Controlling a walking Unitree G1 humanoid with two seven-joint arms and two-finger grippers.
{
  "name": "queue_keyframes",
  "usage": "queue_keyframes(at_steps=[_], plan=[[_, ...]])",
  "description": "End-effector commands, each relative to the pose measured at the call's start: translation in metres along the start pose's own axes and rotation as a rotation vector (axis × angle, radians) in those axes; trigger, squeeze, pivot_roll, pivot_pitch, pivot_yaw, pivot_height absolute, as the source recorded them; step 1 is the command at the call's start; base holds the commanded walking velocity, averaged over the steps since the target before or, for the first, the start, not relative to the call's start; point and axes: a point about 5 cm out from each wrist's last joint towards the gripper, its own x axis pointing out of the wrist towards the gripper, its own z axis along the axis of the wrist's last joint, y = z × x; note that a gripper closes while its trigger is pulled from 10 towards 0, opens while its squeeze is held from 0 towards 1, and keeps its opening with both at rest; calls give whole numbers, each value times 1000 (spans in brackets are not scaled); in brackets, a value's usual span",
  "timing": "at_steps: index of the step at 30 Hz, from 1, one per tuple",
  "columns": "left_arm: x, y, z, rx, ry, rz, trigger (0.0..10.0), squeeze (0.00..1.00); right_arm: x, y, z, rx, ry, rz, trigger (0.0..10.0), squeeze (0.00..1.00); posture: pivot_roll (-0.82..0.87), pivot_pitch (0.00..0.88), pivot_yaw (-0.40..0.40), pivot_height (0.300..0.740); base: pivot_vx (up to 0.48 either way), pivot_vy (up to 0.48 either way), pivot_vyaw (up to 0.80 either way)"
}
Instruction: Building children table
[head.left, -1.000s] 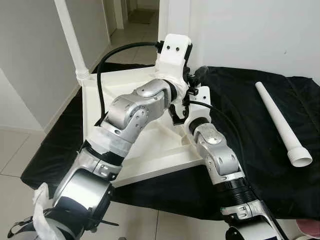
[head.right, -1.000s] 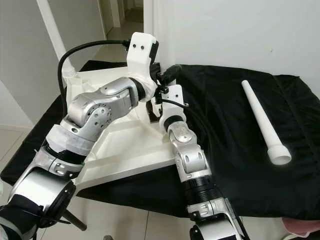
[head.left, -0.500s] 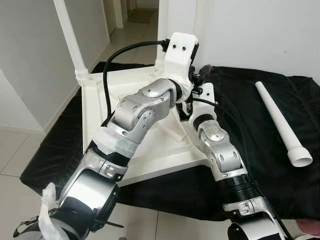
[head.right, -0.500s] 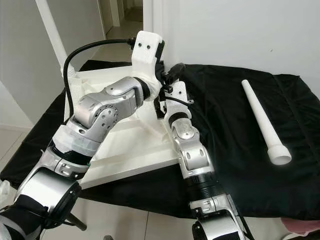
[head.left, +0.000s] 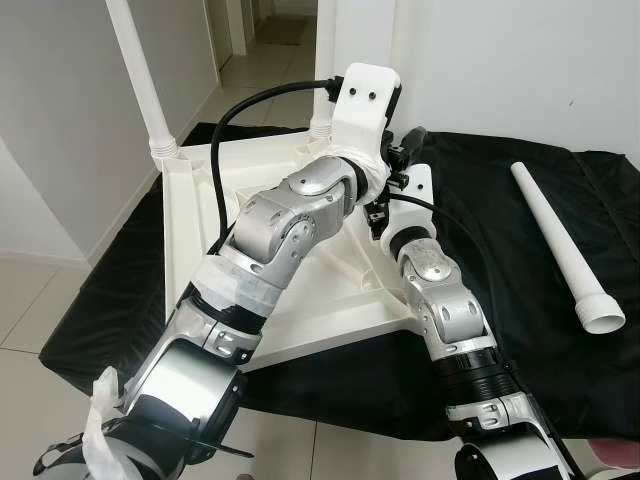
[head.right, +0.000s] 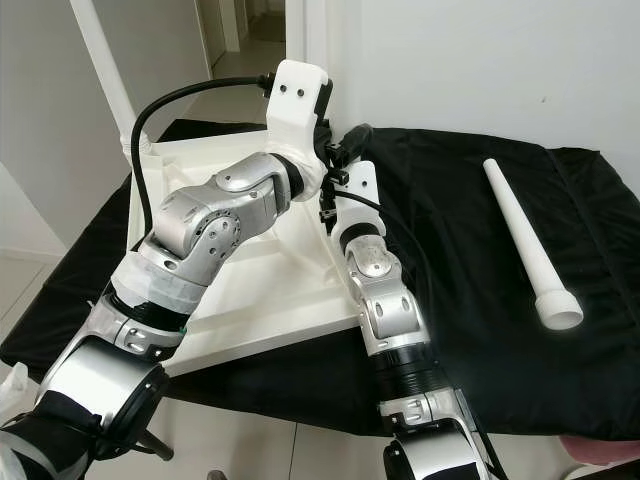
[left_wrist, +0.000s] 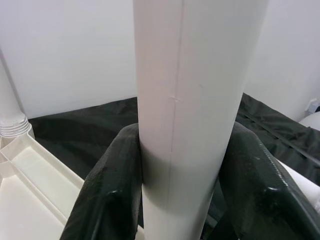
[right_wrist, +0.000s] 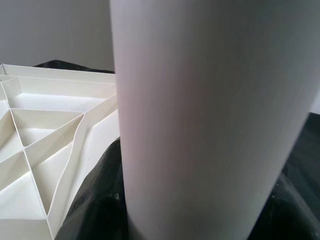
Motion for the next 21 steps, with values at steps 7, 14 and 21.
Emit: queue_keyframes(at_steps=[7,14,21], plan=[[0,-6,2,-6,-10,-87,10000,1000,2,1,1,45,11,-21,10000,0,-65,22,47,740,0,0,0],[-2,-9,6,-10,-30,-111,10000,0,2,1,0,74,17,-29,10000,0,-61,19,48,740,0,0,0],[-9,-17,20,-49,-131,-182,10000,0,2,-1,-1,104,27,-51,10000,0,-60,20,52,740,0,0,0]])
